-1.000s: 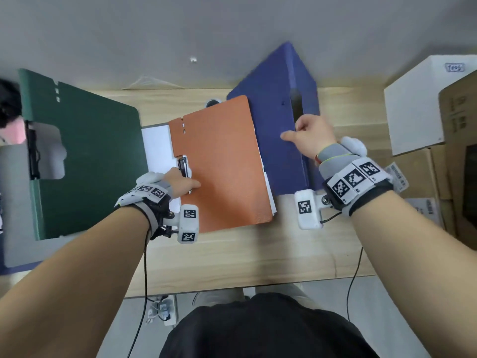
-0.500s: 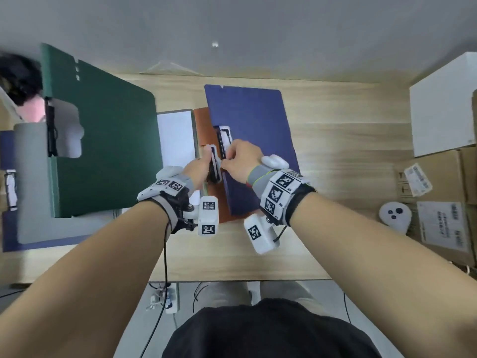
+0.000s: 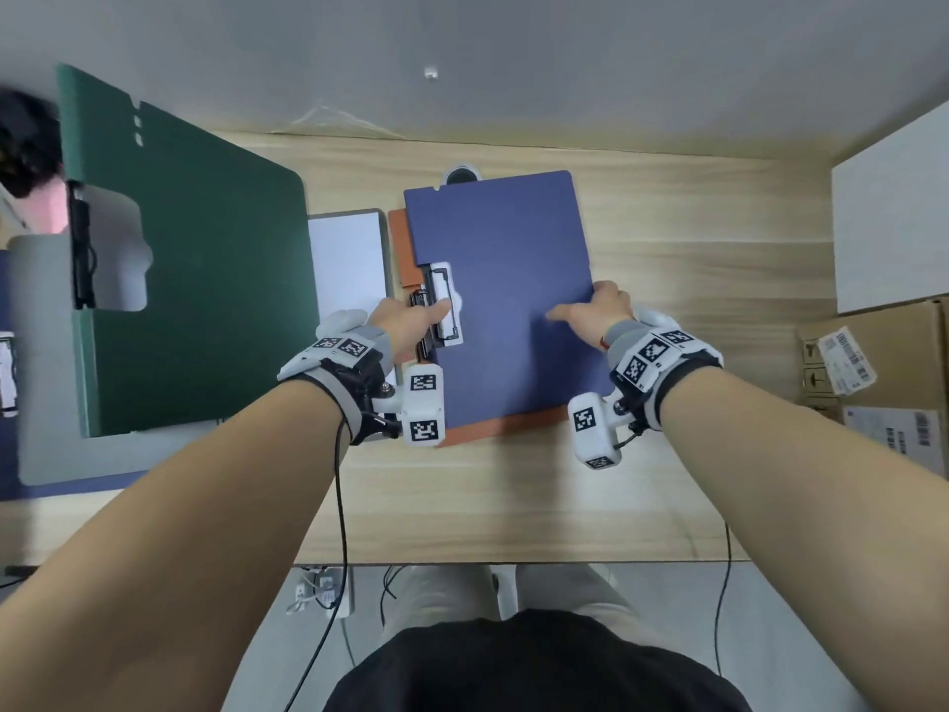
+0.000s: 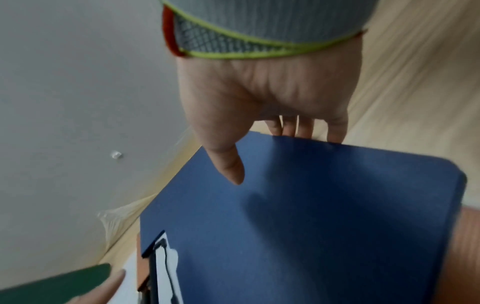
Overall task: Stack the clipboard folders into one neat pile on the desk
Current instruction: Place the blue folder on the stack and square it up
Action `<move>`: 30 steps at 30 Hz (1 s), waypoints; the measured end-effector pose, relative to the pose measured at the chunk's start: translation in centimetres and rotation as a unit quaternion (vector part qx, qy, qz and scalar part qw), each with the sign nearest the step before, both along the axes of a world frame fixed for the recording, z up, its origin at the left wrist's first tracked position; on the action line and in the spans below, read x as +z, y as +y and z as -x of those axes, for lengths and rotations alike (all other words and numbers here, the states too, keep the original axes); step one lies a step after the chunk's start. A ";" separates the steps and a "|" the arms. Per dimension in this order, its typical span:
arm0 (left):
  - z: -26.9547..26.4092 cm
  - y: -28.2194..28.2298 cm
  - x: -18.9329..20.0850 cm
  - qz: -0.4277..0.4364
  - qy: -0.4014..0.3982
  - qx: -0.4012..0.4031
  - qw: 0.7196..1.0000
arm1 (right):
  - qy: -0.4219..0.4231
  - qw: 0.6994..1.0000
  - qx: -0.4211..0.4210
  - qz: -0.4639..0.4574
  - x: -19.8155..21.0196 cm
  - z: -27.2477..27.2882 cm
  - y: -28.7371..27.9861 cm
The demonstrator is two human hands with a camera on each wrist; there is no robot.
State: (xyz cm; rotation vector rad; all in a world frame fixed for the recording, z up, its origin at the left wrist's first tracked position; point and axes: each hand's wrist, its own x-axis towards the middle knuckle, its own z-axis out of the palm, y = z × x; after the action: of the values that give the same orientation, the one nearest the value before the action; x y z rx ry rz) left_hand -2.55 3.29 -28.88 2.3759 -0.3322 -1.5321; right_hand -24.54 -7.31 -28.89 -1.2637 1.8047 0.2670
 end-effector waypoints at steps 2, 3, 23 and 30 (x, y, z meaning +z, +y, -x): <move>-0.4 0.0 -1.3 -0.006 0.003 -0.012 1.000 | -0.017 1.000 0.002 -0.004 -1.6 0.2 0.0; -0.5 0.1 -1.7 -0.012 -0.001 -0.020 1.000 | -0.024 1.000 0.000 -0.008 -2.5 0.3 0.0; 1.3 0.7 2.4 0.141 0.014 -0.058 0.988 | -0.273 0.947 -0.161 -0.049 1.6 3.7 0.3; 0.1 -3.1 8.3 0.283 -0.066 -0.065 0.955 | -0.445 0.879 -0.104 0.133 9.0 4.6 -2.9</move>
State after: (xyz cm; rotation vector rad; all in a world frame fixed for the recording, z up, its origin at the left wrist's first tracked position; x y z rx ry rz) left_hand -2.63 0.14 -20.60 2.0235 -0.8477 -1.1271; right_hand -29.10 -10.20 -19.93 -1.0874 1.1531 -0.6240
